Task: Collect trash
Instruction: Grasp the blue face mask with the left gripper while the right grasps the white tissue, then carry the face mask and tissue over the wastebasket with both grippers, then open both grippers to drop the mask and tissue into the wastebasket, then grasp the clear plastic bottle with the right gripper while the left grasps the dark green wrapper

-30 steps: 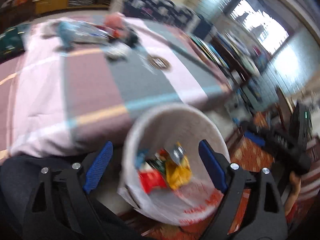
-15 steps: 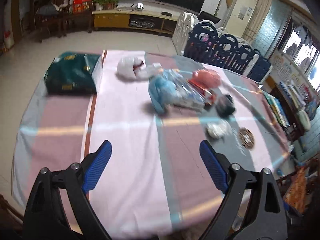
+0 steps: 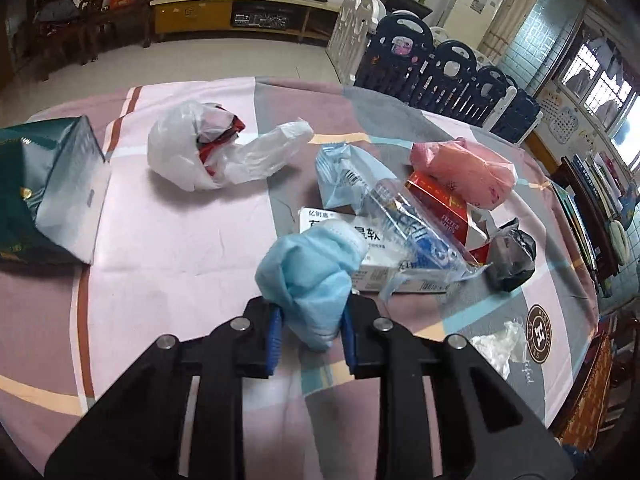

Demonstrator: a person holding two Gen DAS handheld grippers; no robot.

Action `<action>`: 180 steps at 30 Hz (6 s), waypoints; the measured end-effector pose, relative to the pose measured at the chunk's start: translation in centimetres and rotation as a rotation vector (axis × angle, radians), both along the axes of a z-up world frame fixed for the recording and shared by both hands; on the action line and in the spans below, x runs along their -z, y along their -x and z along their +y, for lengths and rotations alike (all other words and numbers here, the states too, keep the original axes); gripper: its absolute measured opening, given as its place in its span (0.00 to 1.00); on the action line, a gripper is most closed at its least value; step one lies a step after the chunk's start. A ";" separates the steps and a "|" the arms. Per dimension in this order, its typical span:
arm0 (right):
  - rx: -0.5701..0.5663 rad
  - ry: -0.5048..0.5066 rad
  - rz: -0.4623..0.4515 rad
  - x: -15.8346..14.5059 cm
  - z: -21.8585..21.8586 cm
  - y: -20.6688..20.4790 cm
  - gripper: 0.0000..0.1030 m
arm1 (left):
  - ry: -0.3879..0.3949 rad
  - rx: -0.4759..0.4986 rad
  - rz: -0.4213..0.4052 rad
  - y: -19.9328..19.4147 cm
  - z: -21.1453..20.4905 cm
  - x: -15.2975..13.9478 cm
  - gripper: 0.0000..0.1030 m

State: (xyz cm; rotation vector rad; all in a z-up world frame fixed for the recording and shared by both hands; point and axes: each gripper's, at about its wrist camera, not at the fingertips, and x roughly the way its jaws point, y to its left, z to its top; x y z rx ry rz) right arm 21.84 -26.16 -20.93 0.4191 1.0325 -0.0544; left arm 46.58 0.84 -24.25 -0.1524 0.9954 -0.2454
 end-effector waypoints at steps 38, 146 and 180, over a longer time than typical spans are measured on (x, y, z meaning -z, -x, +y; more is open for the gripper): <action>-0.132 0.219 -0.188 -6.4 6.1 6.3 0.28 | -0.132 -0.103 -0.290 31.0 4.1 -14.2 0.22; -0.544 0.012 0.008 3.4 12.4 -19.0 0.41 | -0.060 -0.203 -0.042 12.2 9.0 -2.4 0.72; -0.281 0.204 -0.049 -1.5 8.2 -11.8 0.34 | 0.069 0.328 -0.052 16.3 1.4 -2.8 0.76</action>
